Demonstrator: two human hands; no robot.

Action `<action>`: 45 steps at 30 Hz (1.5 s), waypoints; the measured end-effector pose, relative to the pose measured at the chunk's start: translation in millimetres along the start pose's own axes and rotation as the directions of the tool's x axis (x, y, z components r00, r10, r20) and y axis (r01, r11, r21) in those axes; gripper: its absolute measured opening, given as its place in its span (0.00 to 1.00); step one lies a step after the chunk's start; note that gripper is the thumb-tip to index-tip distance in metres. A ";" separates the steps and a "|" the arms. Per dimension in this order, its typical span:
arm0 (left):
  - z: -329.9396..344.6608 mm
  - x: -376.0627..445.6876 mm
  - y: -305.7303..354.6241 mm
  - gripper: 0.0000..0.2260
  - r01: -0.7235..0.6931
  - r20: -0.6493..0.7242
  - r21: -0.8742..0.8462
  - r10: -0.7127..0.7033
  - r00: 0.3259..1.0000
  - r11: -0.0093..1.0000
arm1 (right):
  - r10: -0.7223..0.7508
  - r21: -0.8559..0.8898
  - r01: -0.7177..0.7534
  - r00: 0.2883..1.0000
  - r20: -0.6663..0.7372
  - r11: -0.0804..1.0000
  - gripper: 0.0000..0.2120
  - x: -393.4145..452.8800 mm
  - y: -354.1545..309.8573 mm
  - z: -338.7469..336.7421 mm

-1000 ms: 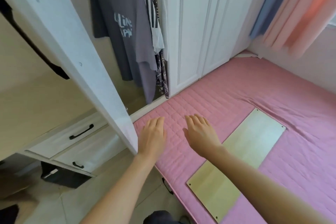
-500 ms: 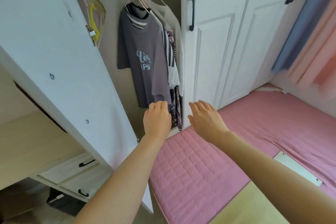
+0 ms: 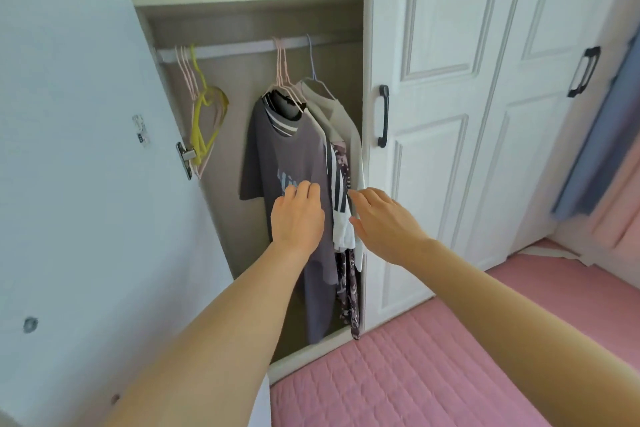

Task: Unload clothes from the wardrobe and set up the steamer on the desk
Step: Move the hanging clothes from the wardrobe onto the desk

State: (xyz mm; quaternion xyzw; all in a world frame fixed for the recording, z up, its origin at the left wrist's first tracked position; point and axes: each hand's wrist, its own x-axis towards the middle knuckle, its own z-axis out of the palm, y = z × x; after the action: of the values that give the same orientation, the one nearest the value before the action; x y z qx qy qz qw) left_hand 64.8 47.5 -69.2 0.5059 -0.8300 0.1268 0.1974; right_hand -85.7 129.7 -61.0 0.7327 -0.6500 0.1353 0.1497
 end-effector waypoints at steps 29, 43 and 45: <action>4.6 169.5 -63.6 0.12 -0.344 -0.078 0.123 0.354 0.932 0.931 | 0.129 0.281 -0.122 0.992 -0.005 0.952 0.12 208.6 28.1 26.9; -2.0 220.2 -88.2 0.20 0.165 0.035 -0.215 -0.161 0.986 0.963 | 0.240 0.508 -0.253 0.966 0.092 0.824 0.16 253.9 11.3 40.6; 0.3 228.6 -87.4 0.18 0.309 0.072 -0.347 -0.303 0.950 0.885 | 0.281 0.653 -0.311 0.947 0.154 0.691 0.21 262.2 7.4 40.0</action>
State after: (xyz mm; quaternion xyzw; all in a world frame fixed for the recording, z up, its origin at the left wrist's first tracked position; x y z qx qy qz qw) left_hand 48.8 -173.1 35.7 0.5876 -0.7505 -0.0617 0.2963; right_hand -61.9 -126.0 5.5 0.6254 -0.6701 0.3662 -0.1608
